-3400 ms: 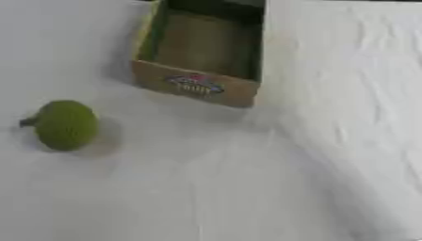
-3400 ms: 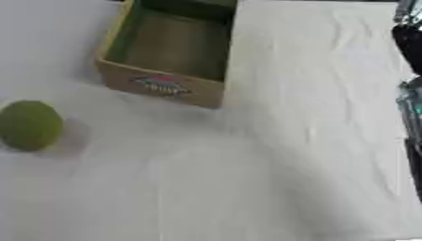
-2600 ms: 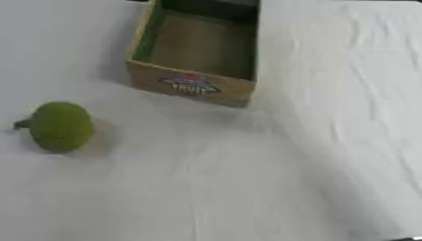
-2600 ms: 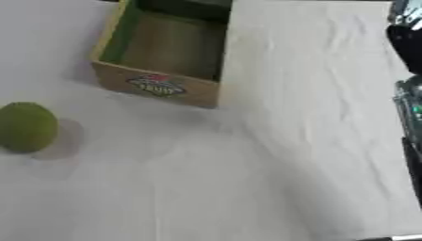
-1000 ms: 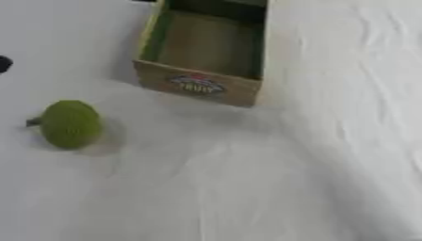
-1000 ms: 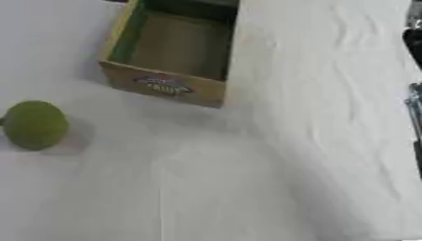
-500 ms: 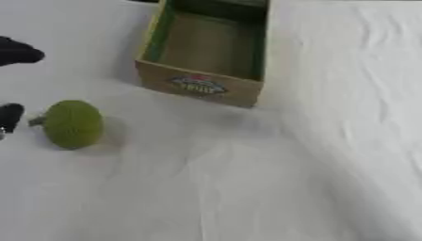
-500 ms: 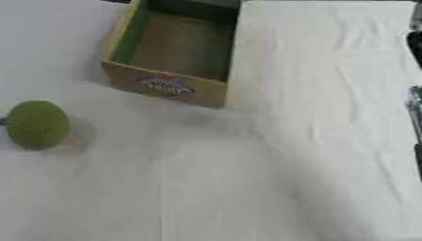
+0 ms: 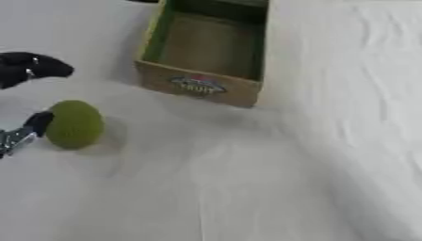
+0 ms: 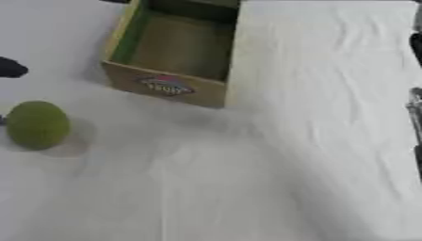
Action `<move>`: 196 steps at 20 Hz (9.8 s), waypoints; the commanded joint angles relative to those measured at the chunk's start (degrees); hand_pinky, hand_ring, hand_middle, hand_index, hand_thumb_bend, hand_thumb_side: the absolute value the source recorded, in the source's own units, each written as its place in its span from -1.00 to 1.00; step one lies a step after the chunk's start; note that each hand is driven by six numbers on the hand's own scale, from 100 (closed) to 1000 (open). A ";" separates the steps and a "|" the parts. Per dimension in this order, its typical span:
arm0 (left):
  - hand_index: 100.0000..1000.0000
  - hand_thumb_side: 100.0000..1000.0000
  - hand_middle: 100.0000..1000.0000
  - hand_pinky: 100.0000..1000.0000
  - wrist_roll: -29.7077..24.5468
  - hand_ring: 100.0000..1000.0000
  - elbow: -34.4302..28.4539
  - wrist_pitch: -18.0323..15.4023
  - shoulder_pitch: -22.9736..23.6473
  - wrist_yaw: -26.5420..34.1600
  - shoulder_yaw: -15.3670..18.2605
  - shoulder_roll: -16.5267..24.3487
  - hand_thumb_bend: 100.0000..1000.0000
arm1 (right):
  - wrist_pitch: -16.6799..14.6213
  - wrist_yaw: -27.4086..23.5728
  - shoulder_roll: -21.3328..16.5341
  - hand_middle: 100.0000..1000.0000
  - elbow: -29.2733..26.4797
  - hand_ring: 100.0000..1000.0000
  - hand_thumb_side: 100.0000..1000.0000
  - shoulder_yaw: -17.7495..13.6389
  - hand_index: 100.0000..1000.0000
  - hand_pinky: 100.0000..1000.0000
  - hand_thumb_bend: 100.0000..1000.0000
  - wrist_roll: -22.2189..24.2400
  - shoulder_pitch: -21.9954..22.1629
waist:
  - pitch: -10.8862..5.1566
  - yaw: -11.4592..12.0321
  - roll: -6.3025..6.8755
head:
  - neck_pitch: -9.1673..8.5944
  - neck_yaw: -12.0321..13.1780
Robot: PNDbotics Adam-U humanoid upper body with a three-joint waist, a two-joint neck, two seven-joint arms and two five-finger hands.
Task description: Pick up objects on the table and place them in the box.
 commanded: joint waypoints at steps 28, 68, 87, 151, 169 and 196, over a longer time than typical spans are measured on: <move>0.95 0.75 0.64 1.00 2.54 0.92 13.84 -0.69 -4.76 -22.17 0.81 -3.72 -0.30 | 0.19 -0.99 -0.39 -0.12 -0.90 0.36 -0.18 0.38 0.45 0.54 -1.00 1.67 -0.08 | -1.60 0.13 0.40 | -0.35 1.43; 0.31 -0.64 -0.21 0.46 -5.57 0.29 15.27 -3.45 -6.46 -22.65 -2.84 -6.28 -0.52 | 0.21 -1.88 0.02 -0.12 -0.90 0.37 -0.18 0.13 0.45 0.55 -1.00 1.48 -0.10 | -1.76 -0.78 1.00 | -0.58 1.47; 0.32 -0.89 -0.12 0.12 -6.02 0.14 4.81 -0.01 -9.85 -17.71 -0.03 -5.14 -1.00 | -0.03 -1.99 -0.34 -0.12 -0.90 0.36 -0.18 0.16 0.45 0.54 -1.00 1.31 0.02 | -2.03 -0.66 1.03 | -0.52 1.11; 0.12 -1.00 -0.33 -0.14 31.39 -0.11 38.67 -1.41 -31.28 -47.99 11.40 -24.03 -1.00 | 1.68 -15.41 7.86 -0.10 -0.90 0.42 -0.18 10.57 0.46 0.58 -1.00 15.13 -18.08 | 1.67 -21.87 3.19 | -3.92 23.26; 0.84 -0.53 0.59 0.78 32.33 0.73 40.42 -5.66 -30.22 -58.42 10.99 -23.97 -0.23 | 1.87 -15.71 7.82 -0.10 -0.90 0.41 -0.18 10.09 0.46 0.58 -1.00 14.97 -17.53 | 1.48 -22.21 3.50 | -3.09 23.66; 0.66 -0.12 0.17 0.29 42.26 0.42 21.56 3.64 -22.87 -47.53 15.18 -23.90 -1.00 | -0.40 -14.95 3.84 -0.08 -0.90 0.34 -0.30 4.57 0.44 0.52 -1.00 8.05 -15.16 | -1.39 -17.03 2.39 | -0.02 19.25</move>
